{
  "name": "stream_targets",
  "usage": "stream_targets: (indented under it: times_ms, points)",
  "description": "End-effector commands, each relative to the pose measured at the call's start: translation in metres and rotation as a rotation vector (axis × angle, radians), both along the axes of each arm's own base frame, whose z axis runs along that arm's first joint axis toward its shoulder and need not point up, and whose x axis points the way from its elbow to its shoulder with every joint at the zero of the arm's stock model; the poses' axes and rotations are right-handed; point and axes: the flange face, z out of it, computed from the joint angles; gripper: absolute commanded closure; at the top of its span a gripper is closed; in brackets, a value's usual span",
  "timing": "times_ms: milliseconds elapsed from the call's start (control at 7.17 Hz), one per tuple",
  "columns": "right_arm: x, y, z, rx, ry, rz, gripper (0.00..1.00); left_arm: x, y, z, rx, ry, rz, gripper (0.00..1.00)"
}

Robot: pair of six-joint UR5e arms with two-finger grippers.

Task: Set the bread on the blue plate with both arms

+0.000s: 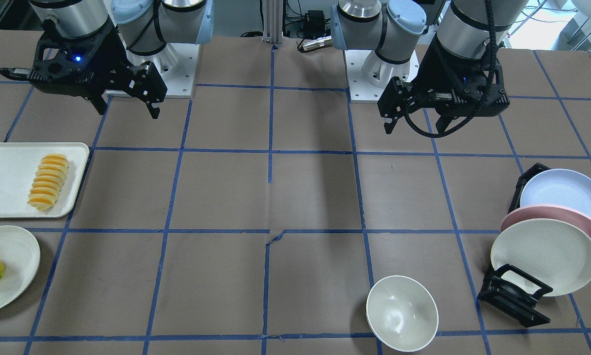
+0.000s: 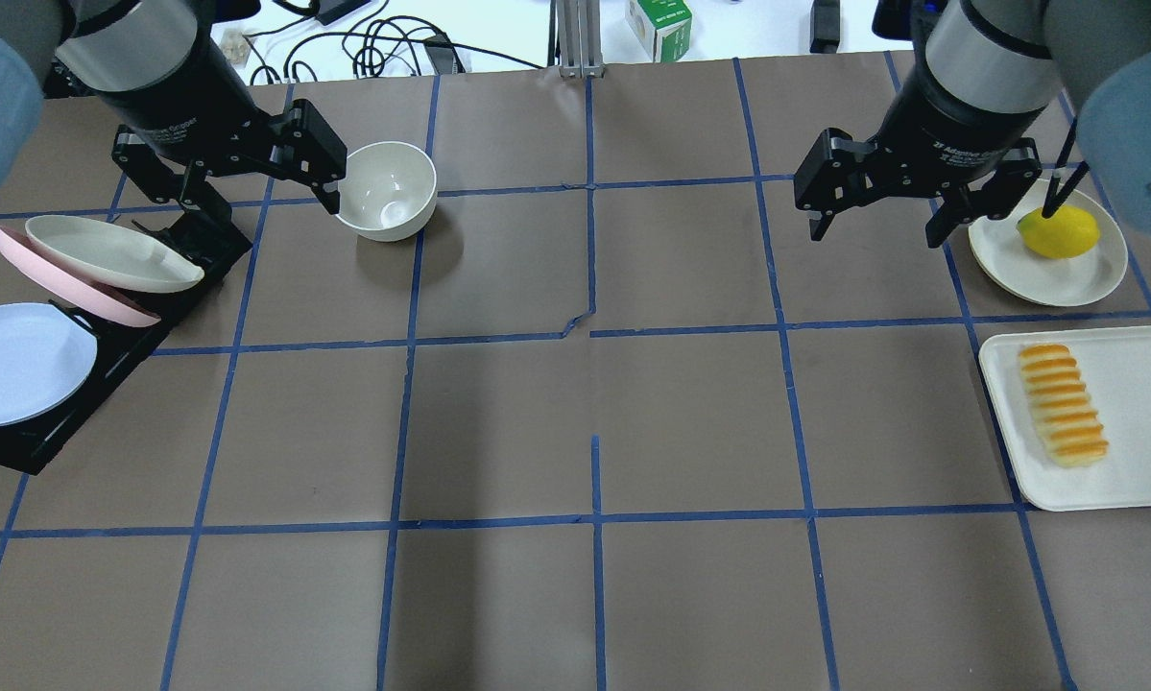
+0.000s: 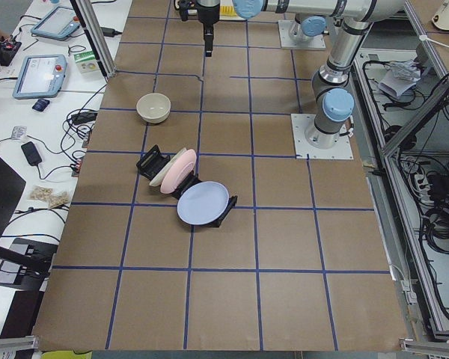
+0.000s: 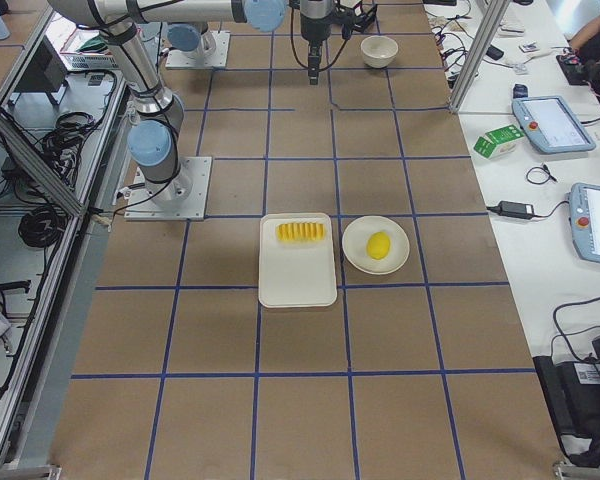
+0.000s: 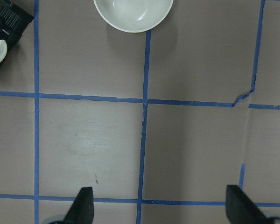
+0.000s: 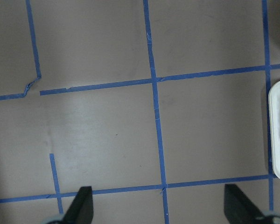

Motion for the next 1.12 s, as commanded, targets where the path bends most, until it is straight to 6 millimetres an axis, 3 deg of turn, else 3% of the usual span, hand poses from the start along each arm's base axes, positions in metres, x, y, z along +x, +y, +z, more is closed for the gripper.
stream_targets:
  times_ms: [0, 279, 419, 698, 837, 977]
  points:
    - [0.002, 0.001, 0.000, 0.000, 0.002, 0.005, 0.00, 0.000, 0.003, 0.002, -0.004, 0.000, 0.000, 0.00]
    - [0.001, 0.001, 0.000, 0.002, 0.002, 0.002, 0.00, 0.012, 0.022, 0.011, 0.032, -0.044, -0.027, 0.00]
    - [-0.001, 0.001, 0.000, 0.003, 0.007, -0.002, 0.00, 0.065, 0.027, 0.016, 0.062, -0.180, 0.043, 0.00]
    - [-0.001, 0.000, -0.002, 0.005, 0.001, -0.004, 0.00, 0.230, 0.020, -0.005, 0.109, -0.178, 0.277, 0.00]
    - [-0.006, -0.002, -0.003, 0.007, 0.016, -0.010, 0.00, 0.309, 0.015, -0.013, 0.007, -0.213, 0.337, 0.00]
    - [-0.018, -0.007, -0.005, 0.000, 0.025, -0.039, 0.00, 0.371, 0.022, -0.037, 0.042, -0.212, 0.414, 0.00]
